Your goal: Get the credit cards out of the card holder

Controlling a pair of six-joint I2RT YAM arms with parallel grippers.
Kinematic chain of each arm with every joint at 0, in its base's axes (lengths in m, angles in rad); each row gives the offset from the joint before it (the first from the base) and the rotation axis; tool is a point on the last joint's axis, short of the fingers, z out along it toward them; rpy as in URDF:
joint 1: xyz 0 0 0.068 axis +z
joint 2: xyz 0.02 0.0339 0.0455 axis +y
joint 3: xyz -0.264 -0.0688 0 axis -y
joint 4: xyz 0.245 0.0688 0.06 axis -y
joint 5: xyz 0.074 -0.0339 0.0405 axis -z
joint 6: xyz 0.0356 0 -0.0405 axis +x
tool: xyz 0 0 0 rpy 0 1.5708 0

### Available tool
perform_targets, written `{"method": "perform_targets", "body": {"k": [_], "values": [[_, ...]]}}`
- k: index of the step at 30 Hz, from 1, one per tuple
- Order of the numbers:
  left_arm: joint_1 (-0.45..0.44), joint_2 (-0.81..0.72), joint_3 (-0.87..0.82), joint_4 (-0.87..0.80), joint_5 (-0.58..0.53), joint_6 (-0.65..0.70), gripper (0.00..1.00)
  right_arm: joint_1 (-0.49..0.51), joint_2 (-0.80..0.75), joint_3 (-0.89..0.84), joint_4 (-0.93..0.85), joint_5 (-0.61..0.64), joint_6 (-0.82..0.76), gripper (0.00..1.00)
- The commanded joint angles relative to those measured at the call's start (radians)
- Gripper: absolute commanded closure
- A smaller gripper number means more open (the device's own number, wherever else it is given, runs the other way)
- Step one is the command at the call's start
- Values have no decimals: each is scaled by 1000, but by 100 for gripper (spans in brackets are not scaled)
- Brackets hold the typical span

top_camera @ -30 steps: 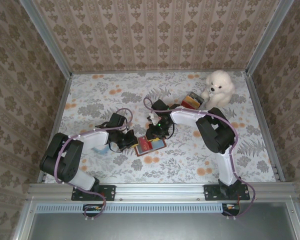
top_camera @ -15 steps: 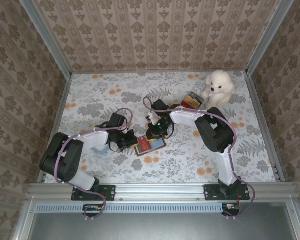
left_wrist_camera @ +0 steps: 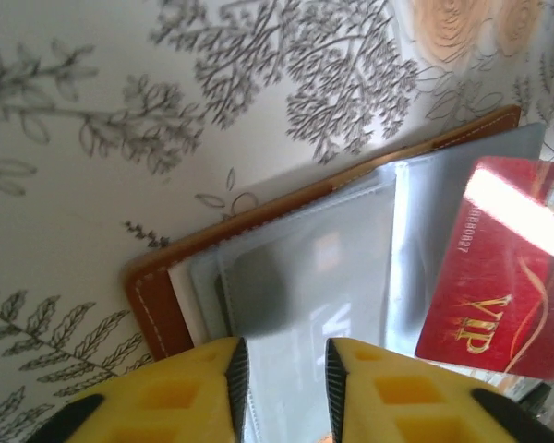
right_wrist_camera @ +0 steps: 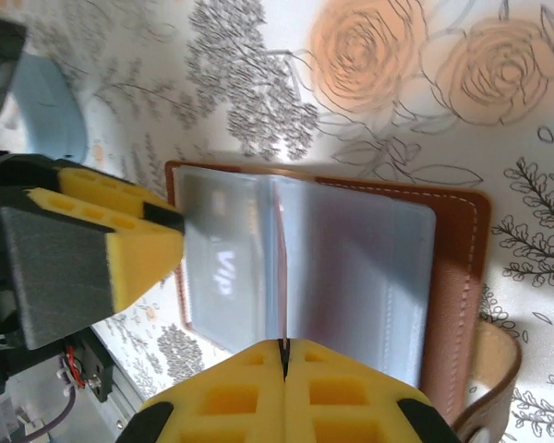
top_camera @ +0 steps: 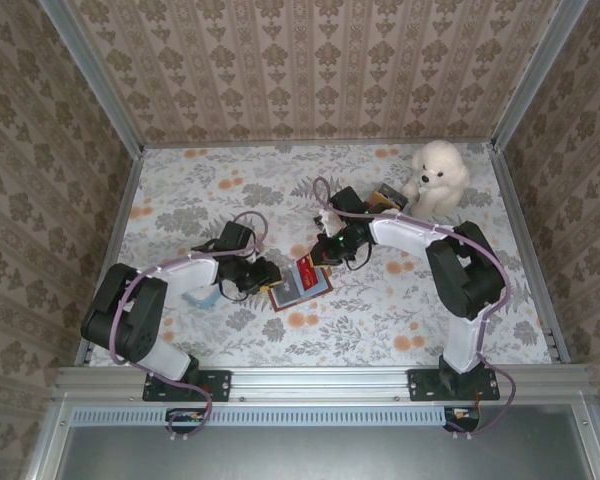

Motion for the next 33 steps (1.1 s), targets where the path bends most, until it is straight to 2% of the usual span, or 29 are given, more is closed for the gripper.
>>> {"method": "perform_targets", "body": {"k": [1, 6, 9, 11, 13, 18, 21, 28, 33], "values": [[14, -48, 56, -45, 2, 23, 59, -15, -80, -26, 79, -27, 18, 100], [17, -111, 139, -73, 45, 76, 34, -53, -156, -38, 132, -120, 51, 100], [54, -154, 168, -53, 98, 85, 20, -80, -190, -42, 183, -188, 97, 100], [62, -183, 181, -17, 136, 79, 13, -100, -209, -57, 249, -246, 153, 100], [67, -200, 190, 23, 186, 66, 11, -118, -224, -70, 316, -295, 204, 100], [68, -191, 203, 181, 290, -29, 13, -140, -246, -106, 485, -389, 317, 100], [66, -180, 201, 272, 333, -78, 20, -146, -247, -125, 575, -421, 379, 100], [65, -166, 194, 324, 355, -83, 45, -147, -230, -150, 756, -480, 507, 100], [65, -165, 167, 413, 383, -119, 62, -148, -224, -152, 772, -490, 520, 100]]}}
